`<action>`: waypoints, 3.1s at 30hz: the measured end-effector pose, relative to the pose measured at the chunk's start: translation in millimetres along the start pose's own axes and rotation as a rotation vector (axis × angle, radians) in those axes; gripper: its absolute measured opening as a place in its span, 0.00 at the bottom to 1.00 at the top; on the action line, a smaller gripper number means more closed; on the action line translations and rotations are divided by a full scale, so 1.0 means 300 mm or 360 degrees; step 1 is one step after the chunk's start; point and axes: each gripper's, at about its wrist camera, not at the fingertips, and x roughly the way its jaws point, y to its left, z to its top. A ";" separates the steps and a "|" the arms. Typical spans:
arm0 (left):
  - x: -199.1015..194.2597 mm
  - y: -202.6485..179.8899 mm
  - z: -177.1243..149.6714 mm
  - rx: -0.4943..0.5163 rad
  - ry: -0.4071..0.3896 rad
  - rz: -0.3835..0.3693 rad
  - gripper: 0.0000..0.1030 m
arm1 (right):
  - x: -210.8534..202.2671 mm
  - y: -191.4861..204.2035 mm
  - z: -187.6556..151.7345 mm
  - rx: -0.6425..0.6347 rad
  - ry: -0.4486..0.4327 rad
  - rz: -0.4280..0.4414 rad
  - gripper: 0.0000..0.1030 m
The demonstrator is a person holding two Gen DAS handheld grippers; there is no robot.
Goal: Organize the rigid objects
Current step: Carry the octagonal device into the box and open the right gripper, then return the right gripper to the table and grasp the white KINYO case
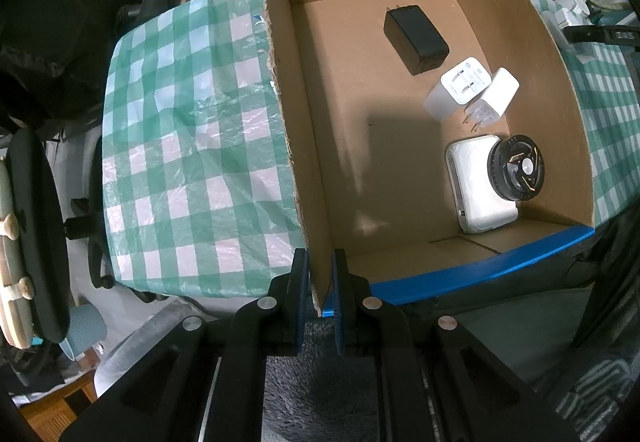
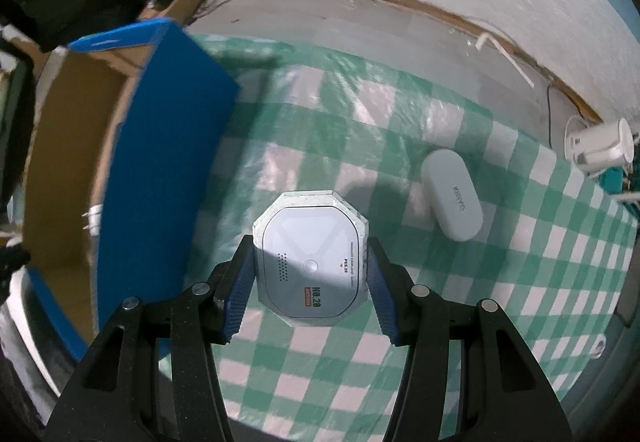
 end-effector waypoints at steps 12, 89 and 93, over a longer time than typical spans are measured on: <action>0.001 -0.018 0.004 0.0036 -0.0001 0.0021 0.09 | -0.205 0.272 -0.025 -0.0265 -0.0109 0.0115 0.52; 0.005 -0.020 0.020 0.0040 0.0015 0.0025 0.09 | -0.007 -0.177 0.007 -0.0068 -0.0126 -0.0093 0.58; 0.007 -0.016 0.016 0.0039 0.0019 0.0025 0.09 | 0.071 -0.251 0.027 -0.0024 -0.0114 -0.0197 0.58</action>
